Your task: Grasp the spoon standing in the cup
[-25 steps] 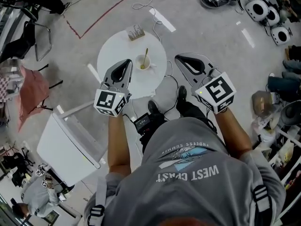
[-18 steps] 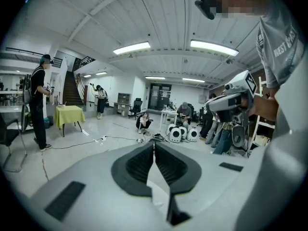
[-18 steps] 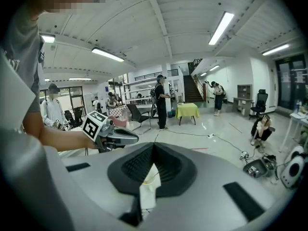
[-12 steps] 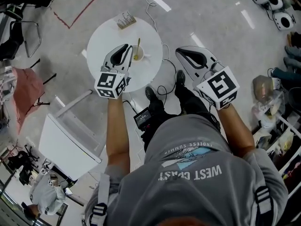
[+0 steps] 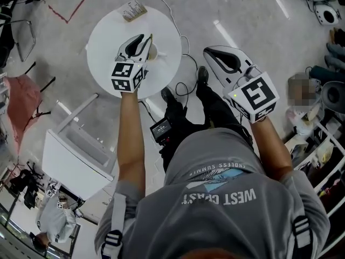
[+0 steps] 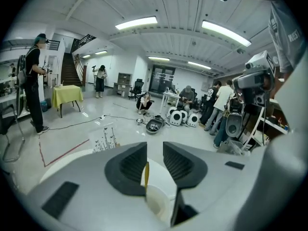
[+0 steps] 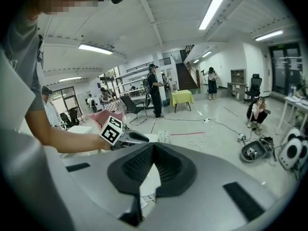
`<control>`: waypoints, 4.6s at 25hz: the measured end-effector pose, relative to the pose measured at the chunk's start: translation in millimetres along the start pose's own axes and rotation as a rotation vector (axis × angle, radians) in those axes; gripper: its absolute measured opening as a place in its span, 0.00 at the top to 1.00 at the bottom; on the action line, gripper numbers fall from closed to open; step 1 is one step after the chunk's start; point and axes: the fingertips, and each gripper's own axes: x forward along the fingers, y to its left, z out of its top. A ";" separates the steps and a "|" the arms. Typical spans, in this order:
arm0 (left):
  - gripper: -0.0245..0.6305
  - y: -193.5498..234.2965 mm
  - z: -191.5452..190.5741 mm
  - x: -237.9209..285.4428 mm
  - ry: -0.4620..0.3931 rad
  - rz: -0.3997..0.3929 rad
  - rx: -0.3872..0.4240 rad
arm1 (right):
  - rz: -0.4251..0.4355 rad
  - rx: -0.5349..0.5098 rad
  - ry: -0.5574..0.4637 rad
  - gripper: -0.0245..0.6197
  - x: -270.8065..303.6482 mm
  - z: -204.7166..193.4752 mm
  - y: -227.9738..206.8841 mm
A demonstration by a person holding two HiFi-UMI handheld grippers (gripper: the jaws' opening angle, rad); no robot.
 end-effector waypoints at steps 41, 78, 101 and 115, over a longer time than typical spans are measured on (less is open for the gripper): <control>0.92 20.1 -17.2 12.0 0.053 0.087 0.013 | 0.006 0.008 0.036 0.96 11.6 -7.8 -2.1; 0.92 78.2 -2.5 -126.3 -0.180 0.215 -0.260 | 0.102 -0.135 0.018 0.96 45.5 32.7 66.8; 0.92 120.5 -122.6 -126.3 -0.039 0.293 -0.462 | 0.141 -0.186 0.058 0.96 68.3 35.9 99.5; 0.88 138.7 -142.0 -115.4 -0.034 0.320 -0.512 | 0.133 -0.215 0.057 0.96 61.2 45.9 105.0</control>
